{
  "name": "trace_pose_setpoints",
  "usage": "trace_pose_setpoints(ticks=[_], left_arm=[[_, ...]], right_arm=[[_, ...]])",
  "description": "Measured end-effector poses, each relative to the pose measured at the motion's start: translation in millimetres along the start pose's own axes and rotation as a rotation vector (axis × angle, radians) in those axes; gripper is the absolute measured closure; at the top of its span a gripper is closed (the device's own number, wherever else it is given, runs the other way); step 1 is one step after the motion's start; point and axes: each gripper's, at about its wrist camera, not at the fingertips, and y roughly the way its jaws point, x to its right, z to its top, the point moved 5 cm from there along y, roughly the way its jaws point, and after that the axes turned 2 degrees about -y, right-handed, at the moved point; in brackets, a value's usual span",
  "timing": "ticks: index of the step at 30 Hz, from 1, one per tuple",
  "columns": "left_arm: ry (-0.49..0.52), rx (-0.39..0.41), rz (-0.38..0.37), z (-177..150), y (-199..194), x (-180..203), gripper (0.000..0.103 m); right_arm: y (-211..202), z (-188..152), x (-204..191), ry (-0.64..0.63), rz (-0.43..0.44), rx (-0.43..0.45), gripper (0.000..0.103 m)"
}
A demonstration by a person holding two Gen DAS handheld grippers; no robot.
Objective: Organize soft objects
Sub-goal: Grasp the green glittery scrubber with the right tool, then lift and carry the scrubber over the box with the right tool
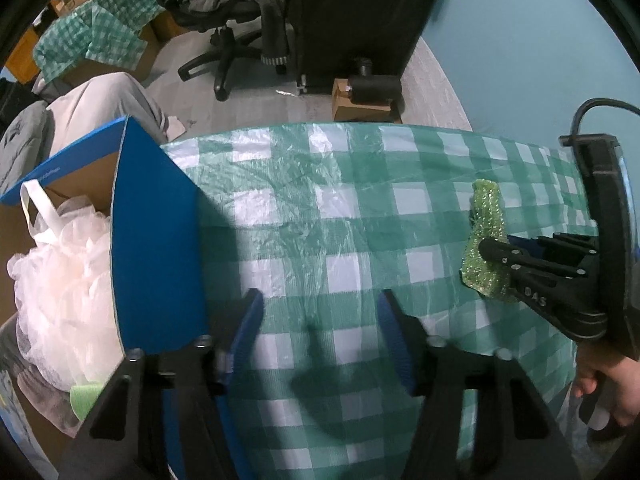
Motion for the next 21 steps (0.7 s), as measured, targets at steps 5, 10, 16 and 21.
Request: trace_pose_setpoints(ticks=[5,10,16,21], left_arm=[[-0.017,-0.009,-0.010,-8,-4,-3,0.062],[-0.041,-0.020,-0.017,-17,-14,-9,0.075],[-0.071,0.038,-0.031,-22,-42,-14,0.076],[-0.075,0.070,-0.021,-23,-61,-21,0.081]], right_arm=[[-16,-1,-4,-0.031,0.029,0.026,0.092],[-34,0,-8,-0.045,0.047,0.050,0.092],[-61,-1,-22,-0.083,0.071,0.081,0.092],[-80,-2,-34,-0.103,0.094,0.099,0.092]])
